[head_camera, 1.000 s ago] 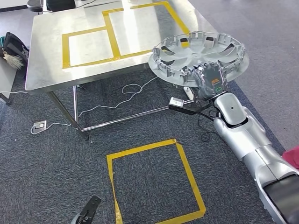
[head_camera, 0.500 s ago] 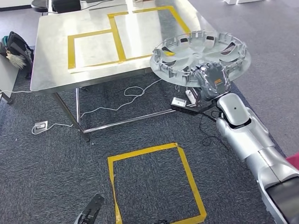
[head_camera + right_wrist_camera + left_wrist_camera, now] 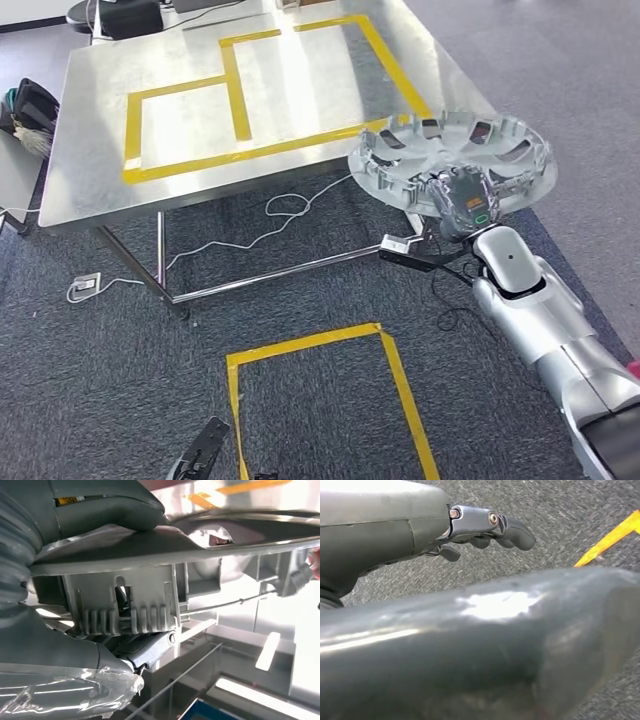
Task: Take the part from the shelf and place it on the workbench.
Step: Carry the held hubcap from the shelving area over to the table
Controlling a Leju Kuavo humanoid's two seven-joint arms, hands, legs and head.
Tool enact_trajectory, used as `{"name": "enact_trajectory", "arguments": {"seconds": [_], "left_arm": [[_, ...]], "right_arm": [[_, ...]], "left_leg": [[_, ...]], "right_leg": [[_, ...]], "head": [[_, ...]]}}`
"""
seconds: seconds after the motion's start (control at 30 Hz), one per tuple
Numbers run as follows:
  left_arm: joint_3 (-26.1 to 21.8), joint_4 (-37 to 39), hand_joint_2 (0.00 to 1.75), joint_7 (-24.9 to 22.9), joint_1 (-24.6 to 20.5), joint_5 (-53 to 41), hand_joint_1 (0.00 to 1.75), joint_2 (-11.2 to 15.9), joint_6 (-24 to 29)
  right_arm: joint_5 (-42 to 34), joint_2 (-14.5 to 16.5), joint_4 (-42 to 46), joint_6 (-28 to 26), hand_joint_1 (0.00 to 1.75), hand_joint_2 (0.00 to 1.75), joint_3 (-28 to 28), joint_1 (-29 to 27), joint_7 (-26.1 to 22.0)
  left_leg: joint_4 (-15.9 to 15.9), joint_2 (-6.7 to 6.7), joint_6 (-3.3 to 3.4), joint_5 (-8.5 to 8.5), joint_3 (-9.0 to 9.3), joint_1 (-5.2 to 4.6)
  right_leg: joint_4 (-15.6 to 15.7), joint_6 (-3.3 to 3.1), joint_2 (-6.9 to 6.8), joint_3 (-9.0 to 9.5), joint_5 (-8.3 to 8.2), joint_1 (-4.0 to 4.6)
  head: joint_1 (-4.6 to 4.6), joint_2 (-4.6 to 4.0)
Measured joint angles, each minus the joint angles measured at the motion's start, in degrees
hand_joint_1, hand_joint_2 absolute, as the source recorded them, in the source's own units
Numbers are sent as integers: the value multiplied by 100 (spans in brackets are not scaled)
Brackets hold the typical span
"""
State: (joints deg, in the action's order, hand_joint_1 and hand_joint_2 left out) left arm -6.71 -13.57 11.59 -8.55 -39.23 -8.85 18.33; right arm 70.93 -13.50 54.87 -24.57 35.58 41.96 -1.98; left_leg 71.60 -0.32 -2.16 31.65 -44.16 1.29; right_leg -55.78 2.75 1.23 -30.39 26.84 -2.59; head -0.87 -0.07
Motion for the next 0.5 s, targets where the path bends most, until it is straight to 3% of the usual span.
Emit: {"name": "enact_trajectory", "arguments": {"seconds": [0.03, 0.07, 0.17, 0.2, 0.23, 0.3, 0.37, 0.43, 0.5], "left_arm": [[0, 0, 0, -4, 14, 11, 0, -1, 16], [-1, 0, 0, -10, 23, 24, 0, -1, 37], [-12, 3, 0, -37, 69, 52, 0, 11, 84], [-16, 1, 0, -46, 76, 56, 0, 9, 95], [-19, -2, 0, -53, 62, 58, 0, 3, 105], [-23, -11, 0, -57, 7, 59, 0, -4, 129], [-26, -12, 0, -57, -13, 60, 0, -7, 138], [-27, -9, 0, -57, 45, 70, 0, -18, 140], [-31, -5, 0, -57, 128, 92, 0, -23, 152]], "right_arm": [[-3, -3, -2, 1, 175, 175, 4, -26, 4], [-8, -3, -2, 2, 175, 175, 4, -39, 9], [-8, -5, 10, 10, 175, 175, 8, -50, 14], [-5, -9, 30, 13, 175, 175, 3, -39, 14], [-5, -13, 57, 15, 175, 175, -8, -1, 16], [-13, -22, 105, 17, 175, 175, -38, 100, 21], [-13, -25, 115, 17, 175, 175, -37, 124, 22], [-5, -30, 101, 17, 175, 175, -8, 30, 23], [-5, -33, 83, 19, 175, 175, 25, -80, 24]], "left_leg": [[-185, 0, 40, 42, -37, -15], [-485, 0, 101, -139, -48, -41], [-1643, -4, 294, -1649, 25, -177], [-1850, -9, 311, -1917, 66, -203], [-1917, -9, 307, -1887, 112, -214], [-1856, -31, 327, -1672, 218, -192], [-1838, -57, 395, -1546, 381, -192], [-1838, -76, 448, -1392, 589, -204], [-1839, -106, 473, -1226, 812, -219]], "right_leg": [[51, 6, 4, 145, 67, 6], [96, 21, 9, 288, 143, 12], [200, 107, 41, 609, 417, 54], [212, 133, 49, 707, 495, 70], [213, 158, 51, 785, 542, 80], [92, 195, 6, 857, 570, 78], [-400, 214, -62, 643, 704, 100], [-1065, 193, -92, 298, 1112, 153], [-1311, 134, -91, 16, 1544, 203]], "head": [[-2, 0], [-4, 0], [-1, 0], [3, 0], [11, 0], [29, 1], [50, 2], [78, 2], [98, 2]]}}
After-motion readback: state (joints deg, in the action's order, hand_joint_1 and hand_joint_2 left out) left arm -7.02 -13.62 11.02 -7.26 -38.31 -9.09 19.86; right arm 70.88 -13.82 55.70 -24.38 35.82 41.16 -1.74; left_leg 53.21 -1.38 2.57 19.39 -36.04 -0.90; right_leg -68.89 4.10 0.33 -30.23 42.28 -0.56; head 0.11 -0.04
